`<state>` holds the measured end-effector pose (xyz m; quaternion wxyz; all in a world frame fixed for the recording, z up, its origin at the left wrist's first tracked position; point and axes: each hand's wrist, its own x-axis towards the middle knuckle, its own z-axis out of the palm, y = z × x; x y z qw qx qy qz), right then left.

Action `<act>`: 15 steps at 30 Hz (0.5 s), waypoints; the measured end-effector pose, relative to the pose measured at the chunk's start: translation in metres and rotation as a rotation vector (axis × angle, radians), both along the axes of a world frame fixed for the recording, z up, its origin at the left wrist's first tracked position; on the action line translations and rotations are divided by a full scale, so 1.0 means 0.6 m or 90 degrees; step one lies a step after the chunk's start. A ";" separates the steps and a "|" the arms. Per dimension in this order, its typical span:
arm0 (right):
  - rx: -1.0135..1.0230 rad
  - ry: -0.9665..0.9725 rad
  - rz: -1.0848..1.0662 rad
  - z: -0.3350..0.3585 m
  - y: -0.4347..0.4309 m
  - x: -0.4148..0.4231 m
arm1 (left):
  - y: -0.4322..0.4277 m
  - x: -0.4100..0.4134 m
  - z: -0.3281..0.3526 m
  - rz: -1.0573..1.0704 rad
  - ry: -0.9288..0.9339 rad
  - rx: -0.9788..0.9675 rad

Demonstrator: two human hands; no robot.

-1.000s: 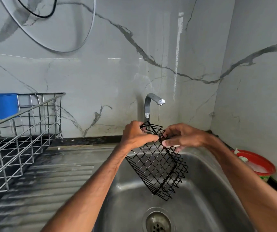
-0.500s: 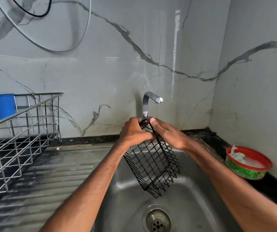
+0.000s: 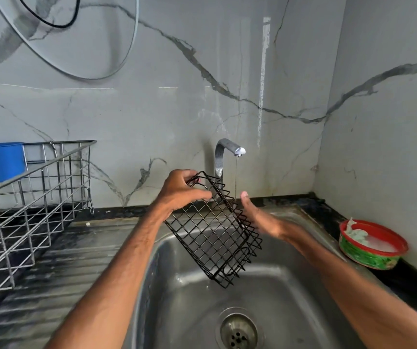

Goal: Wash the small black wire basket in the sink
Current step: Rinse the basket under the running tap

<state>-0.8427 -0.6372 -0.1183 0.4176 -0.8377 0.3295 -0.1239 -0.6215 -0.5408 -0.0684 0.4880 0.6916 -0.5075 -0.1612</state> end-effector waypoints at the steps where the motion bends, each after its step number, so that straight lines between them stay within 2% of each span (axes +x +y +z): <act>1: -0.019 -0.023 -0.007 0.010 0.004 0.007 | 0.001 0.001 0.000 -0.007 0.000 0.002; 4: -0.049 -0.105 -0.004 0.044 0.017 0.031 | 0.008 -0.001 0.005 -0.030 0.013 -0.005; 8: -0.053 -0.155 0.025 0.049 0.023 0.041 | 0.011 0.002 0.009 -0.040 0.012 -0.018; 11: -0.026 -0.119 0.020 0.020 0.010 0.027 | 0.009 0.009 0.004 -0.045 0.015 -0.011; 15: 0.081 0.011 0.014 -0.028 -0.014 -0.018 | 0.009 0.020 0.002 -0.036 0.021 -0.023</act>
